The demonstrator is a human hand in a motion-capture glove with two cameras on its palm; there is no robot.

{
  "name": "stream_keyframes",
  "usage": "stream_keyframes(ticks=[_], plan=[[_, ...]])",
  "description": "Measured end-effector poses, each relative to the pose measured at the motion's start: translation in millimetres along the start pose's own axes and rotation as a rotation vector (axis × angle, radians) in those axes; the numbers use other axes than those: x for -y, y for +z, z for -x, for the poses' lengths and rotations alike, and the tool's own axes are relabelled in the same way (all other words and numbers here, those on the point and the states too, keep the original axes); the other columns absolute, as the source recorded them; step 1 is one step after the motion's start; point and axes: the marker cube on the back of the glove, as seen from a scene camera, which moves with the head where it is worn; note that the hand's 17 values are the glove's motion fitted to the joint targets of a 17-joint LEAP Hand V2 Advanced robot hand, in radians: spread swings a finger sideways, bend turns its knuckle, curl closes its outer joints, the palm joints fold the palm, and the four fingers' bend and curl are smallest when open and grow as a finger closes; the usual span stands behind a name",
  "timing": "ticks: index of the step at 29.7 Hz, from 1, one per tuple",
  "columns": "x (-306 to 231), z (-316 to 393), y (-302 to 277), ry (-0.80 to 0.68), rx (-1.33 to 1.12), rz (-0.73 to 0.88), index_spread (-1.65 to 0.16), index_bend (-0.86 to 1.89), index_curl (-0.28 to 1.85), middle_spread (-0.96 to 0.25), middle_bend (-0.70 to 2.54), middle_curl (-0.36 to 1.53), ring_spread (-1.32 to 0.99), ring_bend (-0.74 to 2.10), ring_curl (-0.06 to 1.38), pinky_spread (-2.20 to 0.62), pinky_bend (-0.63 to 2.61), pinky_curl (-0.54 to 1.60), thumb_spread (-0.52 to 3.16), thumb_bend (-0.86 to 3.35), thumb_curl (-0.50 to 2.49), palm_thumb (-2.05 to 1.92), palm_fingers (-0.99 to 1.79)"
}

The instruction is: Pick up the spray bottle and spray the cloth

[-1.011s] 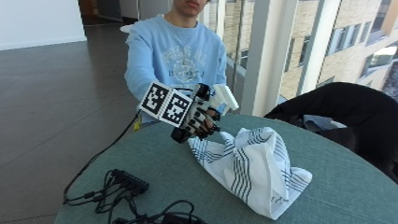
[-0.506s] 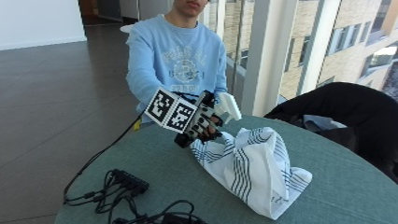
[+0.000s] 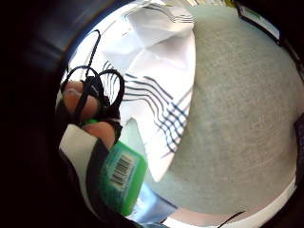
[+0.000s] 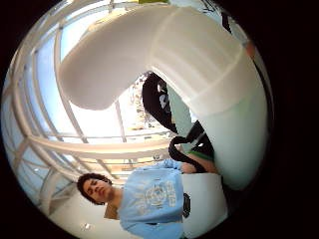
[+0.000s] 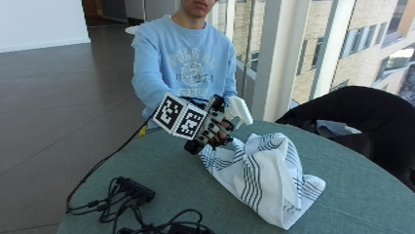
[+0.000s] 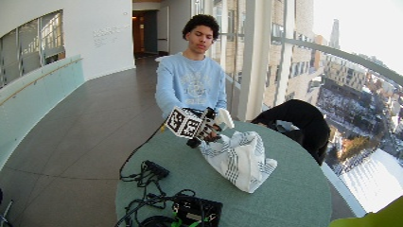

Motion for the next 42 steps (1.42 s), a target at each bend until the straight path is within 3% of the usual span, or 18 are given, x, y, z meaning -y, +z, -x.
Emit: stream_keyframes(ticks=[42], plan=[[2.0,15.7,9.1,-0.021,-0.03,0.03,-0.2,0.13,0.36,-0.05,0.25,0.47,-0.04,0.7,0.42,0.05,0.36,0.37,0.63,-0.03,0.71,0.91,1.18]])
